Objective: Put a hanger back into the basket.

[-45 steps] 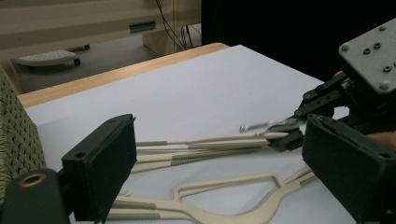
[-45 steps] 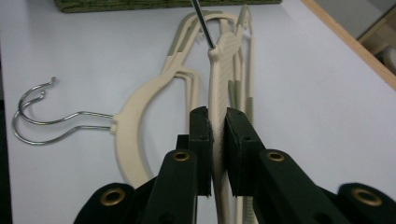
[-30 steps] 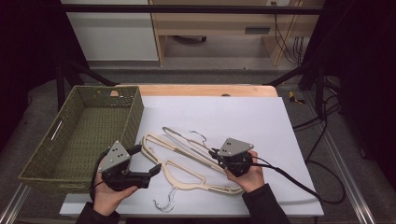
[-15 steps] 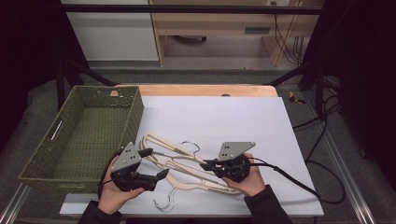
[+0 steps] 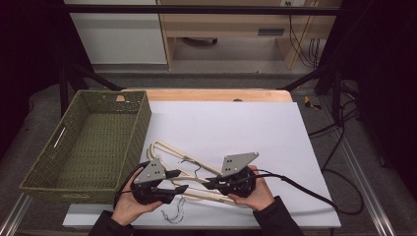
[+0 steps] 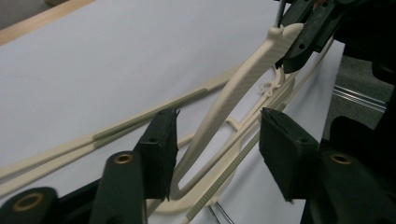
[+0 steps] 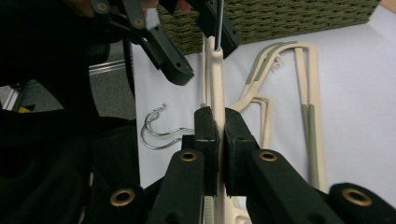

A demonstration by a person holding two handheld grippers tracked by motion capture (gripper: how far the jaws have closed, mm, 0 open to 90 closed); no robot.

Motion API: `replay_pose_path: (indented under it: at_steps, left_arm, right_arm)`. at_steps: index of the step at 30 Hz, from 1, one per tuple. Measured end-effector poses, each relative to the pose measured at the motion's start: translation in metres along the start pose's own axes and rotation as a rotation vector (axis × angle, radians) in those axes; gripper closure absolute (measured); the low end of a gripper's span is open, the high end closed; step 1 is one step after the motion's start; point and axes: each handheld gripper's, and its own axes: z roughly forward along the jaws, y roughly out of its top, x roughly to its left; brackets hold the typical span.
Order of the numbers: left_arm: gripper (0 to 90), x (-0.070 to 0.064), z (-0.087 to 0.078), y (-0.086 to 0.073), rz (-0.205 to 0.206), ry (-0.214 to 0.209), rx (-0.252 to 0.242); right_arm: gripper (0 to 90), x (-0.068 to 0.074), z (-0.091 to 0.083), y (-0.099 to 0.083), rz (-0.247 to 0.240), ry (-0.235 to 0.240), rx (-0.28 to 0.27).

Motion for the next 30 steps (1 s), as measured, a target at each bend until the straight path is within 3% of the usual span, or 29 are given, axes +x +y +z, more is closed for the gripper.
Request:
replay_pose_path:
  at_steps: [5,11,18,26,30]
  left_arm:
    - [66.7,0.001,-0.001,-0.001,0.005,-0.015,0.005]
    - [69.8,-0.005,-0.002,0.0,0.03,0.006,0.016]
    - [77.2,-0.012,-0.003,0.002,0.014,-0.014,0.028]
    - [85.6,-0.023,-0.004,0.006,0.009,-0.049,0.013]
    - [86.3,-0.026,-0.005,0.007,-0.005,-0.043,0.005]
  right_arm:
    - [86.5,0.002,0.001,0.001,-0.006,0.035,0.011]
    - [85.4,0.001,0.002,0.0,-0.006,0.046,0.006]
    - [78.7,-0.001,0.0,-0.001,-0.007,-0.003,0.011]
    - [61.7,-0.002,-0.001,-0.002,-0.02,-0.097,-0.017]
    - [59.2,-0.002,-0.002,-0.002,-0.016,-0.102,-0.026]
